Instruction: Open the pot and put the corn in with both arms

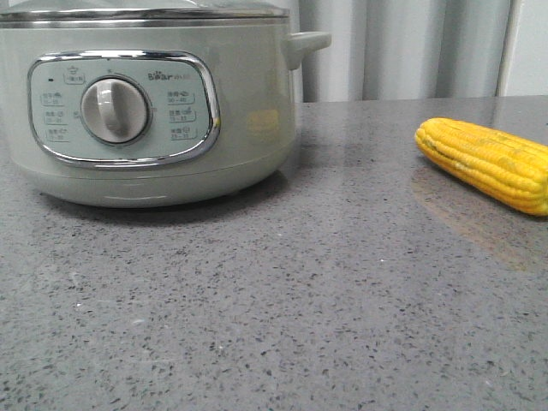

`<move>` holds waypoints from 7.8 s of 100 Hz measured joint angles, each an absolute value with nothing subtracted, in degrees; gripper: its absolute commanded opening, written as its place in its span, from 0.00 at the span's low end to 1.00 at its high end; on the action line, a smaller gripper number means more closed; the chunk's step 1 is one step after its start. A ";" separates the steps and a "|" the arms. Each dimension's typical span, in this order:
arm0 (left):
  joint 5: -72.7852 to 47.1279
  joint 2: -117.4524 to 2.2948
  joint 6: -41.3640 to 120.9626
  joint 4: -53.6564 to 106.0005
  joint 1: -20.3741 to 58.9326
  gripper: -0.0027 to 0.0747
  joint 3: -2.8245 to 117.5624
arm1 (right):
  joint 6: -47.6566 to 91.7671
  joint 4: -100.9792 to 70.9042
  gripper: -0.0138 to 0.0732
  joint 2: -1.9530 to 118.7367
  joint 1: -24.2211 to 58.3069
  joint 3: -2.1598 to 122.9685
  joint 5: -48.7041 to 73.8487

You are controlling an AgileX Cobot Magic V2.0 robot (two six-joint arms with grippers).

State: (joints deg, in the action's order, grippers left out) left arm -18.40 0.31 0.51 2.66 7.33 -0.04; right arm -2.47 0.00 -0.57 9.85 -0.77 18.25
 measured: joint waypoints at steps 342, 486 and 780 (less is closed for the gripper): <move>-8.65 -3.97 0.38 26.07 7.33 0.03 6.53 | -5.96 -12.45 0.08 4.90 9.85 12.74 10.30; 15.29 -86.92 11.03 22.21 32.53 0.32 60.50 | -5.96 0.94 0.80 32.68 9.85 35.25 18.11; -1.69 -37.94 18.39 29.94 -5.51 0.67 27.87 | -3.22 -2.05 0.80 71.05 10.45 52.87 28.83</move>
State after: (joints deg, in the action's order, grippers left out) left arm -1.69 -37.94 18.39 29.94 -5.51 27.87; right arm -3.22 -2.05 71.05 10.45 52.87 28.83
